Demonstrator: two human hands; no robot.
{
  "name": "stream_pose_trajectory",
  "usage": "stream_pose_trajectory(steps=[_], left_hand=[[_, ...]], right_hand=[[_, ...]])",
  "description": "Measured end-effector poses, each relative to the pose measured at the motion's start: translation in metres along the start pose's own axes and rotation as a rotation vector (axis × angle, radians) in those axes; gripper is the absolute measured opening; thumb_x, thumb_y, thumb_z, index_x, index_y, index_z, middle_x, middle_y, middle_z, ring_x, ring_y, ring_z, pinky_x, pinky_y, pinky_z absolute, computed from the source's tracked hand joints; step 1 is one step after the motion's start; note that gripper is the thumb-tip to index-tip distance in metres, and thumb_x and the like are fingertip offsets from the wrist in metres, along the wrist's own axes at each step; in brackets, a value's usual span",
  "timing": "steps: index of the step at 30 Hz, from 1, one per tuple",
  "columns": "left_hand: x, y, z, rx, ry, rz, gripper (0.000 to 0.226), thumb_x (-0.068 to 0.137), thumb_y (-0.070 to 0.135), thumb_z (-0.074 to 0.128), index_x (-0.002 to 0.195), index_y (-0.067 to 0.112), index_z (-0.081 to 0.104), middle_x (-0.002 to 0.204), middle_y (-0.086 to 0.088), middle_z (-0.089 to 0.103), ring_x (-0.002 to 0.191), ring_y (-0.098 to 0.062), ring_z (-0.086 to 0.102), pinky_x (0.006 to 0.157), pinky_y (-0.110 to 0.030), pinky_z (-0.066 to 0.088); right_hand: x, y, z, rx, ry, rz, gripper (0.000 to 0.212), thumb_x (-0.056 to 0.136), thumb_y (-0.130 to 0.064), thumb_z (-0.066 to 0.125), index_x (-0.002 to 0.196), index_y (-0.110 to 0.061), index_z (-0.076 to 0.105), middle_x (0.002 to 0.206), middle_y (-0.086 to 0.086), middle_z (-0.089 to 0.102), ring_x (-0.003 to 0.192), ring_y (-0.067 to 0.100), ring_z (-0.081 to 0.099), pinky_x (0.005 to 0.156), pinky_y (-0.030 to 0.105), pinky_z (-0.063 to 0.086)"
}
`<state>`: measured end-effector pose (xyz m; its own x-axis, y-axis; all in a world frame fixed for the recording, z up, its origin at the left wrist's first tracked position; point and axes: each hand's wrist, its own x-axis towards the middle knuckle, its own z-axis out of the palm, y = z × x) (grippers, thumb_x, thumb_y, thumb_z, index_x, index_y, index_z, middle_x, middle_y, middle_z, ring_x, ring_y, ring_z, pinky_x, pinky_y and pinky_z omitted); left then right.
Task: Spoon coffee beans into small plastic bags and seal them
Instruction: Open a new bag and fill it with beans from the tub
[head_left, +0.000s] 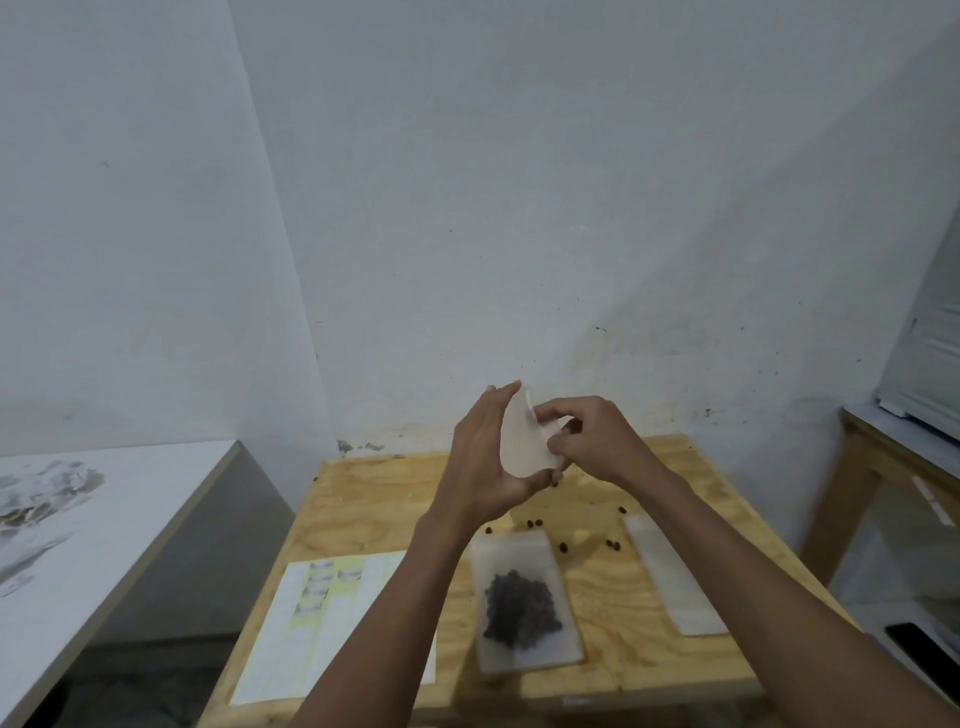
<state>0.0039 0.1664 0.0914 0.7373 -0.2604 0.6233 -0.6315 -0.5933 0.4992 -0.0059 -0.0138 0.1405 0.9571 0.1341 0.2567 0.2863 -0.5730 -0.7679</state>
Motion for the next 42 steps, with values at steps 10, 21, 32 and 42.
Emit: stream_pose_trajectory(steps=[10,21,32,42], left_hand=[[-0.015,-0.012,0.005,0.128,0.094,0.086,0.087,0.075,0.056,0.076,0.144,0.011,0.047,0.130,0.000,0.058,0.115,-0.018,0.056,0.097,-0.041,0.048],[-0.029,-0.061,0.001,0.073,0.156,-0.184,0.088,0.069,0.062,0.077,0.138,0.012,0.054,0.122,0.005,0.055,0.106,-0.011,0.056,0.089,-0.026,0.050],[-0.037,-0.092,0.020,0.118,0.051,-0.320,0.088,0.064,0.065,0.072,0.133,0.013,0.058,0.117,0.008,0.057,0.100,-0.008,0.055,0.080,-0.024,0.045],[-0.021,-0.114,0.038,0.028,0.053,-0.421,0.094,0.065,0.076,0.066,0.136,0.015,0.057,0.124,0.006,0.059,0.107,-0.006,0.053,0.087,-0.024,0.044]], right_hand=[[0.004,0.012,0.013,0.193,-0.023,0.060,0.027,0.089,-0.004,0.066,0.105,-0.022,0.078,0.104,-0.002,0.075,0.077,0.021,0.074,0.064,0.036,0.063],[0.033,0.073,0.037,-0.057,0.110,0.314,0.008,0.092,-0.024,0.072,0.085,-0.022,0.074,0.095,-0.001,0.075,0.086,0.015,0.068,0.073,0.029,0.053],[0.066,0.078,0.102,-0.224,0.035,0.422,0.019,0.092,-0.012,0.071,0.102,0.004,0.077,0.110,0.022,0.074,0.095,0.034,0.073,0.078,0.044,0.060],[0.078,0.084,0.093,-0.403,0.066,0.399,0.026,0.090,-0.001,0.061,0.109,-0.010,0.076,0.111,0.011,0.072,0.098,0.029,0.069,0.077,0.035,0.059]])
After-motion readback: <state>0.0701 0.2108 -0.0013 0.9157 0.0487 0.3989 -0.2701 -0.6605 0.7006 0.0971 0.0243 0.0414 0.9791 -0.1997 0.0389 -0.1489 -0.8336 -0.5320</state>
